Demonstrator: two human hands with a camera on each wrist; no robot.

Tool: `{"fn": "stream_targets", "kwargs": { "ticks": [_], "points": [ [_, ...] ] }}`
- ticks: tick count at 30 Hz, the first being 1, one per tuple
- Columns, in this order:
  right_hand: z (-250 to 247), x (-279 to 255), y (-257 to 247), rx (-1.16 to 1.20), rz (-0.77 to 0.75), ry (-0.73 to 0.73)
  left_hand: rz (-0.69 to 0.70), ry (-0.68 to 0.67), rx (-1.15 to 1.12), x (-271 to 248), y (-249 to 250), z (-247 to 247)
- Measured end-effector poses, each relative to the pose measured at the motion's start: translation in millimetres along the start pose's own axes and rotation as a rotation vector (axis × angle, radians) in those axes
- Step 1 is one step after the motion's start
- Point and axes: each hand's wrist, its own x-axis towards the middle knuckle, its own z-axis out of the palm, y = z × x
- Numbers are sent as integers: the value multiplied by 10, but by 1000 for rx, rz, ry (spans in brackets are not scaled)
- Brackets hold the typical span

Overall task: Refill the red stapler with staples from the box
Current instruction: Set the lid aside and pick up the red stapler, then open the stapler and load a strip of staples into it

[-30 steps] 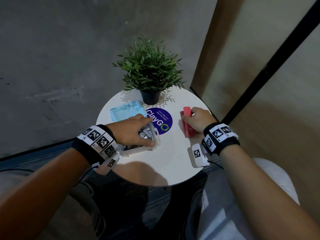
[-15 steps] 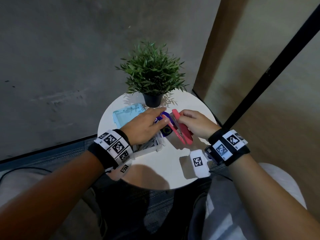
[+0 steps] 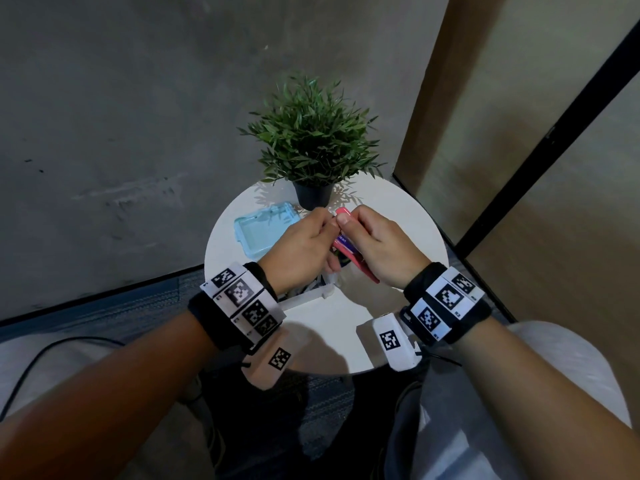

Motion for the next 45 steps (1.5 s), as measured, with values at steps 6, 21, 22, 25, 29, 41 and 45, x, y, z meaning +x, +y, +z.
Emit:
{"fn": "stream_targets", "kwargs": {
  "ticks": [6,21,22,25,29,41,45],
  "points": [
    [14,34,-3,-31,-42,61,18,133,-49,-5,11,76],
    [-290,163,-45,682,226,348,-83,166,-501,-44,16,131],
    [-296,151,-46,712,205,340,-75,177,-505,-37,1,118],
    [-361,108,0,769,164,343,-60,217,-517,-9,-6,32],
    [-585,128,73,904,182,336,-4,290,-578,55,32,-168],
    [-517,37,224,510,238,-244,67,429,-514,106,-65,-458],
    [-289,6,160,181,174,-347,139,397,-366,81,-53,-476]
  ]
}}
